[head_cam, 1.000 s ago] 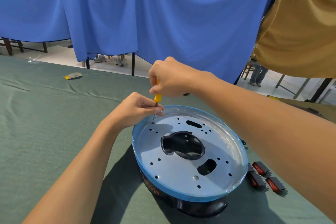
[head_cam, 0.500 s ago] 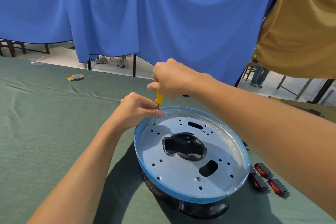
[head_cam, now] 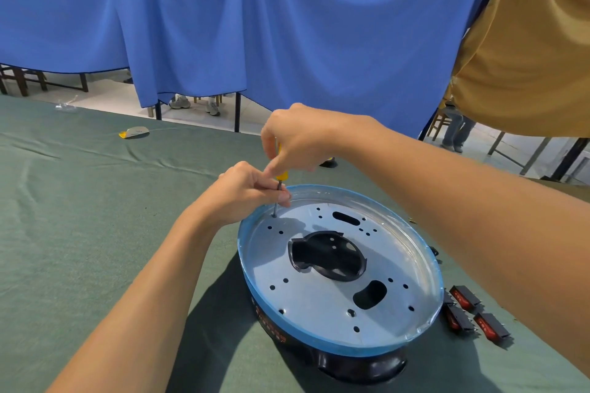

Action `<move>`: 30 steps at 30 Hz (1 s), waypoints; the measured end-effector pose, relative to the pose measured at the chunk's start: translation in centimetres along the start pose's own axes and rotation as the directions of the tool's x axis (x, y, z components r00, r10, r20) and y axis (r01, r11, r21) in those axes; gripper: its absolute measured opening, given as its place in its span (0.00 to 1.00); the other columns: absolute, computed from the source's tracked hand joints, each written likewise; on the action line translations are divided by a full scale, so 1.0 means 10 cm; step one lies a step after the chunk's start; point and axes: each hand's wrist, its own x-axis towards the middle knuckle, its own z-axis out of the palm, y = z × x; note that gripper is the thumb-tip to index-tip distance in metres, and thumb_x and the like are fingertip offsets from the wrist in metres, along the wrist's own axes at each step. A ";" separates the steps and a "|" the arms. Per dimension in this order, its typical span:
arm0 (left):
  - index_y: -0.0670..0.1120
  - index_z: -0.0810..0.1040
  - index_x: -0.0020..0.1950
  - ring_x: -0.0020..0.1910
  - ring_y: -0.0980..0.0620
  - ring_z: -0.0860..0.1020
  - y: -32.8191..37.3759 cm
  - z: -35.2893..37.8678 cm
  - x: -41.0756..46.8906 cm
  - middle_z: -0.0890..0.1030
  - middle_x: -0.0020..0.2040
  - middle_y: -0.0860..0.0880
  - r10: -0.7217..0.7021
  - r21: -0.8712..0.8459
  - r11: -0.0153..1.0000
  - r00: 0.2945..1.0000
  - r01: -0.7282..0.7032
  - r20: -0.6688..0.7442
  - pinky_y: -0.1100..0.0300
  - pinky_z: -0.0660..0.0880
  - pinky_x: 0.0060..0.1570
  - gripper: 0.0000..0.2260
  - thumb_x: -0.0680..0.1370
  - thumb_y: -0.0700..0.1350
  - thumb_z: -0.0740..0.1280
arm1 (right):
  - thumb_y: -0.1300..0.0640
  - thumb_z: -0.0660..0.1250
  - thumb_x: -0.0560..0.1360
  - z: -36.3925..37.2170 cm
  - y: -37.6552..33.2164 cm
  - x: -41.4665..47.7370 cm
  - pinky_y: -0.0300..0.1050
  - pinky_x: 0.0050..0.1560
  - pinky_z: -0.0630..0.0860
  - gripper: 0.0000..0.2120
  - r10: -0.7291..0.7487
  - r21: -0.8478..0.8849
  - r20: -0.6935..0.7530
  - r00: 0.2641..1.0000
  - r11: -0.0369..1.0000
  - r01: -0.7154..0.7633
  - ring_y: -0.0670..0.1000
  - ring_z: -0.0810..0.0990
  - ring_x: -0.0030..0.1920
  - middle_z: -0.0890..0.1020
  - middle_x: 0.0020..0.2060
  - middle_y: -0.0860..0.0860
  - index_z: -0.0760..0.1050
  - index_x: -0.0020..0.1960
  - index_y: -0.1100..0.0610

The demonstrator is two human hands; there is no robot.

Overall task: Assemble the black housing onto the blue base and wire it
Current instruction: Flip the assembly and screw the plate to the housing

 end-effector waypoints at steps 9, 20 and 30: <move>0.51 0.88 0.44 0.39 0.66 0.80 -0.03 0.05 -0.02 0.86 0.39 0.57 -0.020 -0.103 0.995 0.998 0.015 -0.056 0.71 0.74 0.42 0.02 0.73 0.45 0.76 | 0.55 0.71 0.73 -0.02 -0.08 0.10 0.36 0.28 0.71 0.10 0.019 -0.046 0.096 0.995 0.999 -0.015 0.49 0.80 0.32 0.81 0.24 0.48 0.79 0.36 0.58; 0.53 0.87 0.41 0.43 0.58 0.80 0.00 0.04 0.03 0.86 0.41 0.57 -0.013 -0.046 0.999 1.000 0.013 0.002 0.53 0.75 0.51 0.07 0.77 0.44 0.72 | 0.49 0.69 0.76 -0.08 -0.02 0.11 0.36 0.28 0.78 0.13 0.142 0.136 0.242 0.960 0.974 -0.179 0.46 0.82 0.25 0.83 0.25 0.49 0.79 0.45 0.60; 0.52 0.87 0.46 0.46 0.61 0.82 0.00 0.01 -0.01 0.86 0.44 0.57 -0.048 -0.095 0.994 0.999 0.049 0.009 0.63 0.77 0.51 0.04 0.75 0.45 0.73 | 0.54 0.69 0.74 -0.06 -0.11 0.15 0.33 0.23 0.67 0.14 0.045 -0.074 0.155 0.987 0.997 -0.034 0.48 0.73 0.23 0.77 0.20 0.46 0.76 0.31 0.57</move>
